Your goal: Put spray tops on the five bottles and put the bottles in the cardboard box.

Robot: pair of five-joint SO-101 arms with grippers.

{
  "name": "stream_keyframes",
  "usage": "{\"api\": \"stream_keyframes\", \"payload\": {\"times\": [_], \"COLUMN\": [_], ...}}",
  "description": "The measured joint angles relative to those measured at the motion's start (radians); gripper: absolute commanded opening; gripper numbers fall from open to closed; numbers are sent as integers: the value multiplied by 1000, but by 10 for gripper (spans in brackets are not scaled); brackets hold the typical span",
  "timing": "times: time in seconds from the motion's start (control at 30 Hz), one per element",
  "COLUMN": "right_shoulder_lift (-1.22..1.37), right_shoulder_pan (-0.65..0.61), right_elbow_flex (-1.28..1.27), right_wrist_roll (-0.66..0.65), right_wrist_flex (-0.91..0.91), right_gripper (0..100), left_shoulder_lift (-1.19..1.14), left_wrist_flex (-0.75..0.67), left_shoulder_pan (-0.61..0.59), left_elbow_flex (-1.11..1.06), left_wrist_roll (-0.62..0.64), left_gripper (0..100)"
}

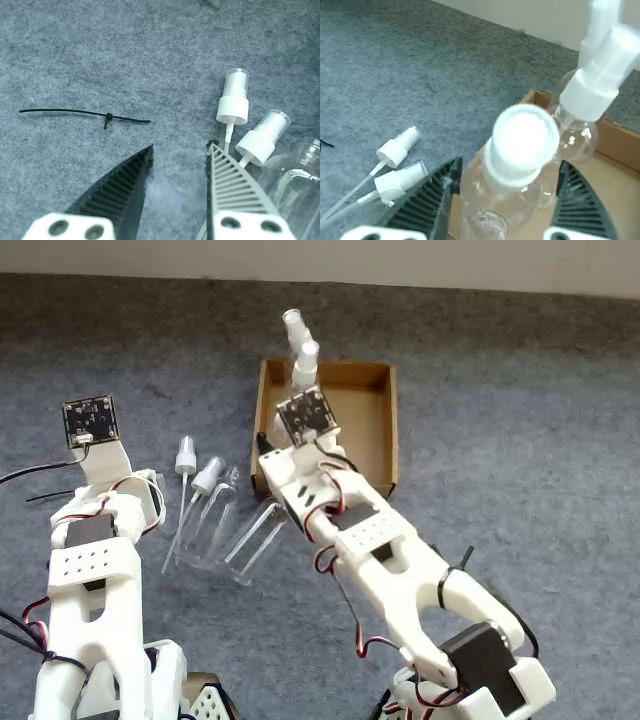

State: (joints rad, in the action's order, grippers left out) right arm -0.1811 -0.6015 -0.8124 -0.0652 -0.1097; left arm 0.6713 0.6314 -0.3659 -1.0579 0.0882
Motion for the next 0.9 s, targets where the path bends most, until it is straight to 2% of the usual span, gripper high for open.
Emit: {"api": "stream_keyframes", "payload": {"times": [0.27, 0.57, 0.7, 0.9], "right_shoulder_lift": [0, 0, -9, -117], "right_shoulder_pan": [0, 0, 0, -21], "right_elbow_flex": [267, 453, 588, 712], "right_wrist_roll": [0, 2, 2, 94], "right_wrist_flex": [272, 443, 628, 957], "right_gripper": [241, 241, 238, 87], "left_shoulder_lift": [0, 0, 0, 0], "left_wrist_flex": [0, 0, 0, 0], "left_shoulder_pan": [0, 0, 0, 0], "left_elbow_flex": [0, 0, 0, 0], "left_wrist_roll": [0, 0, 0, 0], "left_gripper": [171, 171, 171, 171]}}
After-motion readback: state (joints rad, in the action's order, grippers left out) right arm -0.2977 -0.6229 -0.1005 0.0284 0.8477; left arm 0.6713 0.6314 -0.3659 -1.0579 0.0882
